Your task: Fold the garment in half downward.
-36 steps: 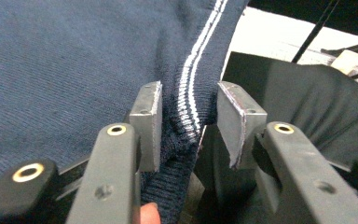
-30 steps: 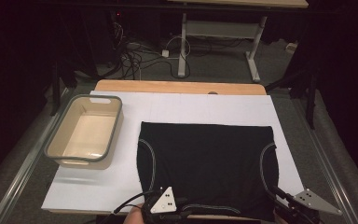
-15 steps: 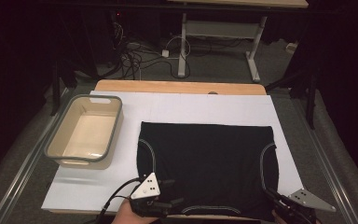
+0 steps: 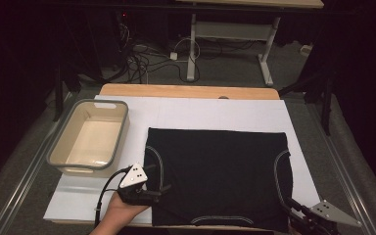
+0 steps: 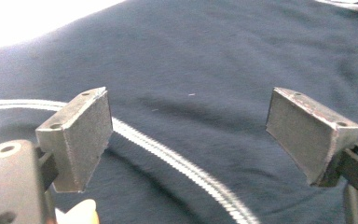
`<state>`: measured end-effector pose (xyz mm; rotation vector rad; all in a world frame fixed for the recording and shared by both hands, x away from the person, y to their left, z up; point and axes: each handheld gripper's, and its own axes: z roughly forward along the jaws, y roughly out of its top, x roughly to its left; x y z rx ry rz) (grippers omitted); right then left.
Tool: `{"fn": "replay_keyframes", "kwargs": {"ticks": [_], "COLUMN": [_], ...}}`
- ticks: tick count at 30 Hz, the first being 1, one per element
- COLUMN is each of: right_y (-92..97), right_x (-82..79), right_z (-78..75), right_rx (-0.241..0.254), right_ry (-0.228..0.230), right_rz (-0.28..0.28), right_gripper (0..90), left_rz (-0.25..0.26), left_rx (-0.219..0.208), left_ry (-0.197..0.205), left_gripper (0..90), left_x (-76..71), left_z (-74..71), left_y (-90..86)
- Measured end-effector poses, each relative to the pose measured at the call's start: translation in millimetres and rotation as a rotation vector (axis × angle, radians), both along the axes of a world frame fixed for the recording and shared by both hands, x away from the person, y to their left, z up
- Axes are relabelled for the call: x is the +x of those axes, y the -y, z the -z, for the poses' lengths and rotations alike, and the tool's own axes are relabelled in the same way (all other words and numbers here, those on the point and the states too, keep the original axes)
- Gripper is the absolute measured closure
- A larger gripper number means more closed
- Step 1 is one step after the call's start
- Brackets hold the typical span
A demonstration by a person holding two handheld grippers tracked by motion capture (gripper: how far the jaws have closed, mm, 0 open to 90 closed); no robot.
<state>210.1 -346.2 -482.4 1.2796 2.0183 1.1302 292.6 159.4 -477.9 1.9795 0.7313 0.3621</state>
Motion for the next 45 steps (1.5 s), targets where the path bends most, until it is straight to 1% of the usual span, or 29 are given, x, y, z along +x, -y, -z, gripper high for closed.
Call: {"fn": "replay_keyframes", "kwargs": {"ticks": [2, 5, 9, 15, 18, 20, 26, 28, 30, 33, 37, 43, 45], "right_y": [0.0, 0.0, 0.3, 1.8, 1.3, 0.3, -3.8, -5.4, -6.5, -8.6, -14.8, -31.2, -38.1], "right_x": [-0.1, 0.6, 2.8, 4.8, 5.7, 5.9, 7.8, 8.7, 9.0, 9.6, 10.6, 15.7, 18.5], "right_z": [-0.3, 0.4, 4.0, 4.3, 4.2, 4.3, 4.6, 4.8, 4.6, 3.4, -1.0, -9.9, -14.1], "right_rx": [0.008, 0.017, 0.026, 0.032, 0.04, 0.04, 0.041, 0.037, 0.036, 0.038, 0.033, 0.034, 0.046], "right_ry": [0.006, 0.012, 0.011, 0.036, 0.047, 0.053, 0.062, 0.066, 0.066, 0.072, 0.092, 0.118, 0.13], "right_rz": [-0.003, -0.007, -0.011, 0.006, 0.013, 0.017, 0.008, 0.008, 0.007, 0.007, -0.005, -0.017, -0.019], "right_gripper": [57.6, 50.6, 39.6, 22.5, 15.6, 14.5, 3.5, 0.3, 0.3, 0.2, 0.2, 0.2, 0.2], "left_rz": [-0.016, -0.03, -0.063, -0.068, -0.071, -0.074, -0.081, -0.079, -0.079, -0.079, -0.079, -0.075, -0.077], "left_rx": [0.009, 0.015, 0.017, 0.015, 0.012, 0.009, -0.004, 0.002, 0.008, 0.011, 0.004, 0.013, 0.018], "left_ry": [-0.012, -0.019, -0.039, -0.05, -0.053, -0.056, -0.068, -0.075, -0.079, -0.073, -0.066, -0.053, -0.044], "left_gripper": [9.0, 6.1, 0.0, 0.0, 0.0, 0.0, 0.0, 0.0, 0.0, 0.0, 0.0, 0.0, 0.0], "left_x": [2.8, 4.9, 8.9, 11.7, 12.8, 13.6, 16.5, 17.7, 18.2, 18.0, 17.0, 15.6, 14.6], "left_z": [1.0, 2.1, 3.2, 5.3, 5.5, 5.9, 8.6, 10.4, 11.6, 12.4, 12.6, 13.0, 13.1], "left_y": [-1.2, -2.8, -3.9, -5.2, -6.0, -6.9, -9.2, -8.8, -7.7, -6.6, -7.3, -5.9, -5.5]}}
